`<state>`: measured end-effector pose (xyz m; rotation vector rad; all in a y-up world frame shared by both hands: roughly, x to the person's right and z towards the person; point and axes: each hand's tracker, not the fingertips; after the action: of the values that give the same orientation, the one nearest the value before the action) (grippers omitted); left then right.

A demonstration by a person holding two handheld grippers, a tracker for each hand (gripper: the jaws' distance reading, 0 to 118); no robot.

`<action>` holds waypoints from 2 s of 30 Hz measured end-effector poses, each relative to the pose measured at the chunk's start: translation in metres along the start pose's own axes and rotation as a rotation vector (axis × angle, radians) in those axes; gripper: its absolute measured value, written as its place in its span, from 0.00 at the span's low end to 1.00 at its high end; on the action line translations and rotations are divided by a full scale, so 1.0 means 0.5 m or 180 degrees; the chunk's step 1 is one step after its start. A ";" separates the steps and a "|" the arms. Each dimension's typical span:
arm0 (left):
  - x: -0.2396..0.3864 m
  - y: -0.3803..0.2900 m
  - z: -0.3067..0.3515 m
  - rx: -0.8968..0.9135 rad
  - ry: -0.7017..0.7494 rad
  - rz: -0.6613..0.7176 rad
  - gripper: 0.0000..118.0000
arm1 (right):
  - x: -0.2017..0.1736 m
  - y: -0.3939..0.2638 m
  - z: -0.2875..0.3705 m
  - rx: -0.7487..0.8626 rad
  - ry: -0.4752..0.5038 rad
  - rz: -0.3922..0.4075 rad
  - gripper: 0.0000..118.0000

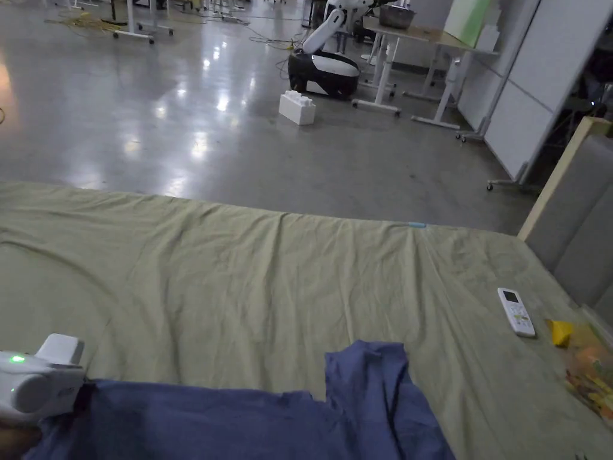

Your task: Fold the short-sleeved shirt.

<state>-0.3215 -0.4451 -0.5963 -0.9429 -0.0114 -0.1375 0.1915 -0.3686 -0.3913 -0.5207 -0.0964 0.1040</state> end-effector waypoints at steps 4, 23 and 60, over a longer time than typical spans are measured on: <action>0.019 -0.008 0.064 0.0051 -0.0017 0.0152 0.05 | 0.041 0.063 -0.139 -0.0479 0.0221 0.0016 0.50; 0.090 -0.059 0.233 0.0469 0.0216 -0.0132 0.05 | -0.019 0.071 -0.388 -0.1340 0.0146 0.0742 0.04; -0.089 0.218 0.834 0.2222 0.0458 0.0276 0.05 | 0.109 0.645 0.306 0.1497 -0.0113 0.0269 0.03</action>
<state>-0.3313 -0.0402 -0.4423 -0.2345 0.1085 -0.1088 0.2032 -0.0086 -0.4174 -0.0530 -0.0810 0.2121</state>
